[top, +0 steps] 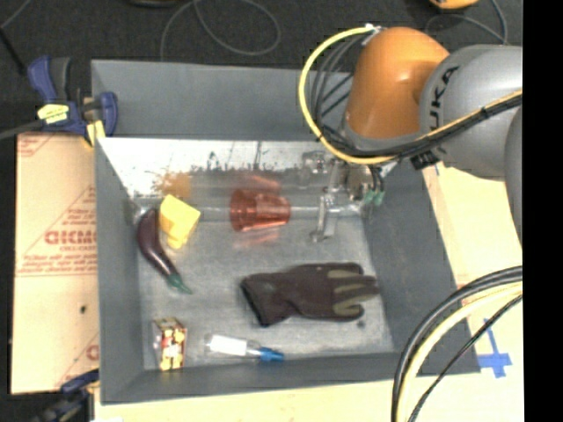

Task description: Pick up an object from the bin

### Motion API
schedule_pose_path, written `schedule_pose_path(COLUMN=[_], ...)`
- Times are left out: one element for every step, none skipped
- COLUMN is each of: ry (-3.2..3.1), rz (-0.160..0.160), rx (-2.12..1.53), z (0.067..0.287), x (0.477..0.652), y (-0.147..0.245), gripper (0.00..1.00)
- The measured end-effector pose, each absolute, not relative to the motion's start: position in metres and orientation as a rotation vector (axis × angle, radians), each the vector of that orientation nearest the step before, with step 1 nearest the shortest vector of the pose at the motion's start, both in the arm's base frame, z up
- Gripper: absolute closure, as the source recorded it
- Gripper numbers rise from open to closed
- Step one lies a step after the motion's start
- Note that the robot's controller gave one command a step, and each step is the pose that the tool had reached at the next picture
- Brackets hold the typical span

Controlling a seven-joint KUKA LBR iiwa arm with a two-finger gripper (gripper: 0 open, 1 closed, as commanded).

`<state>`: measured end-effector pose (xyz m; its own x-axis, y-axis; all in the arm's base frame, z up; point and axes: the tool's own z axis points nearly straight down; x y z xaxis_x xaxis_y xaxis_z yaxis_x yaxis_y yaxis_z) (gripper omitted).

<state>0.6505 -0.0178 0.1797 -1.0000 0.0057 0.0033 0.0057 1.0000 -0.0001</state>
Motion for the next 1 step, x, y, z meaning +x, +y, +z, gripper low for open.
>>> schedule_pose_path(ry=[-3.146], rz=[0.001], rx=[-0.009], z=[0.1851], x=[0.6518], y=[-0.0179], gripper=[0.00])
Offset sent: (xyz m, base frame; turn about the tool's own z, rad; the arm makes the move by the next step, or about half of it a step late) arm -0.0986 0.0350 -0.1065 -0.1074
